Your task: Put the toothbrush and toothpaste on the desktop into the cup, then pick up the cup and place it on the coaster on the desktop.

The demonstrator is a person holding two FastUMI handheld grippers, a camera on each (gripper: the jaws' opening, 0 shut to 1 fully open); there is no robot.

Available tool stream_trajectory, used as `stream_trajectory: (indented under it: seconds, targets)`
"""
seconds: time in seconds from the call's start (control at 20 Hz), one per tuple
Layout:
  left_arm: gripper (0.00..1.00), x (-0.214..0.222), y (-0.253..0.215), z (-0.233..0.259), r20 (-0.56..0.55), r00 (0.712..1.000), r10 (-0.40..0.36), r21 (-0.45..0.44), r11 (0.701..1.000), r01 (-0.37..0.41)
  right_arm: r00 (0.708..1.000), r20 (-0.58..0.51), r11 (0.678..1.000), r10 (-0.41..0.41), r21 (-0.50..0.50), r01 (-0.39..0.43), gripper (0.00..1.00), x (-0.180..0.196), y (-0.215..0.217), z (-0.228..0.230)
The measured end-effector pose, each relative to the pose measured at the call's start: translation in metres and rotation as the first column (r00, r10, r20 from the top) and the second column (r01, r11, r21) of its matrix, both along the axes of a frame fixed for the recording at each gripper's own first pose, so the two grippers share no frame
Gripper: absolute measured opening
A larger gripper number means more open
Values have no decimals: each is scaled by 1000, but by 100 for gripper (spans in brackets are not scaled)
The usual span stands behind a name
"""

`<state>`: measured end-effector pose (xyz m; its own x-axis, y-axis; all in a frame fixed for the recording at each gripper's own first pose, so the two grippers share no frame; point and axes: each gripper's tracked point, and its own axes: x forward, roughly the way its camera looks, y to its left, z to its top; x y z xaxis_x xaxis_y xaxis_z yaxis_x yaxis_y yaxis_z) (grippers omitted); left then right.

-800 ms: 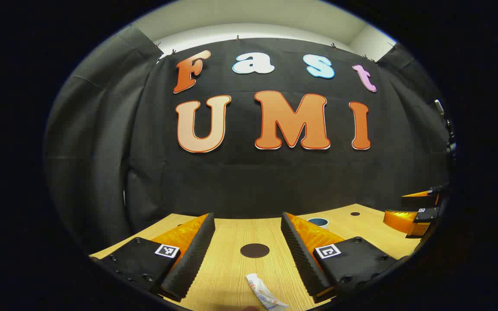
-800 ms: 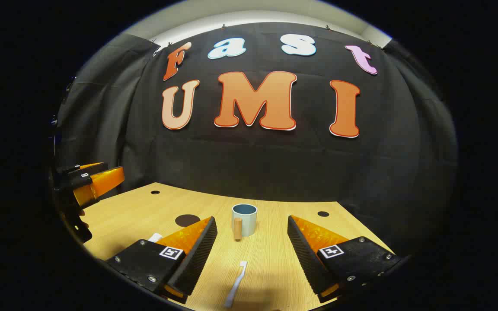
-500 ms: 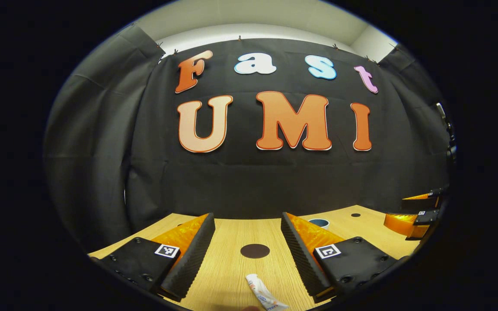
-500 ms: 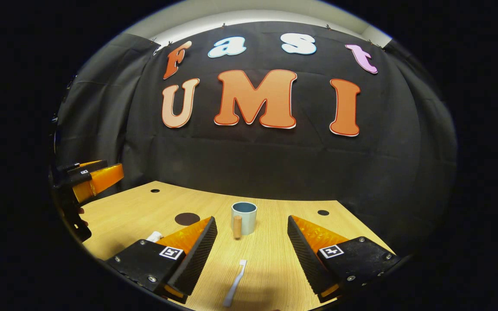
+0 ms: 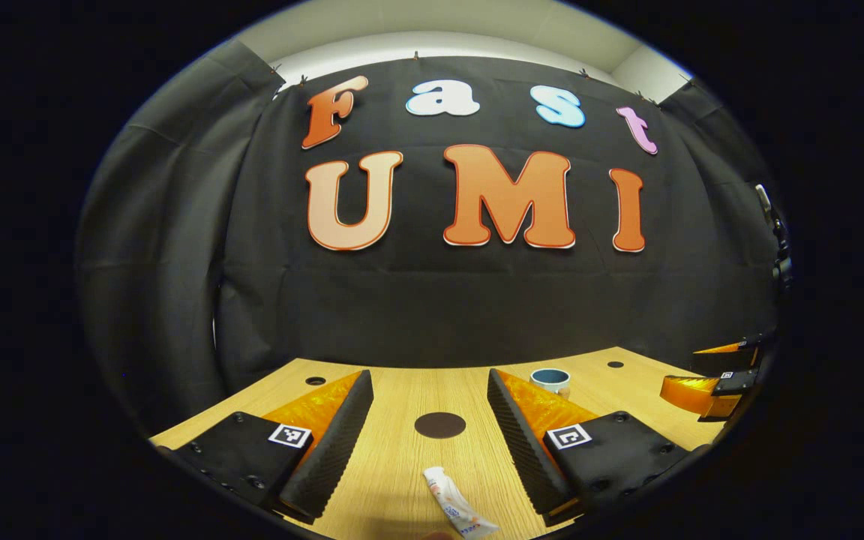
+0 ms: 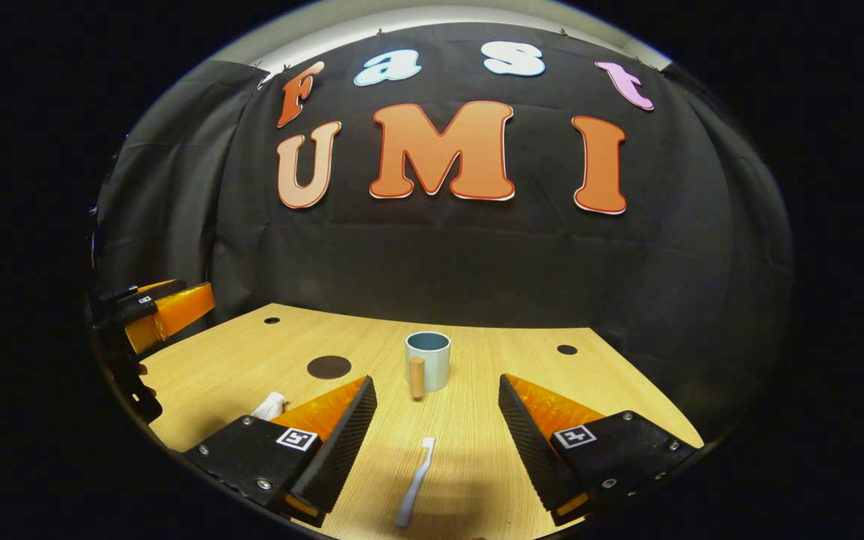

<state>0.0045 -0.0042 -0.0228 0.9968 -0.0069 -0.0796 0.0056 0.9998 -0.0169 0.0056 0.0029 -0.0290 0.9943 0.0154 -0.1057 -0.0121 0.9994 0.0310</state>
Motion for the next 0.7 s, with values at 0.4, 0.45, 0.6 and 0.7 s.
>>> stream_trajectory:
  seconds: [0.4,0.45,0.6,0.7]
  targets:
    - [99,9,-13,-52,-203,978,-42,-36,999,36,982,-185,998,38,51,-29,97,11,4,-44]
    - [99,8,-15,-62,-237,970,-51,-47,998,41,974,-222,998,40,58,-28,95,14,4,-53]
    - [99,7,-17,-85,-326,943,-60,-66,997,41,944,-326,997,52,77,-28,90,16,7,-77]
    - [99,7,-13,-102,-390,920,-48,-64,998,25,925,-378,998,45,63,-22,88,17,6,-92]
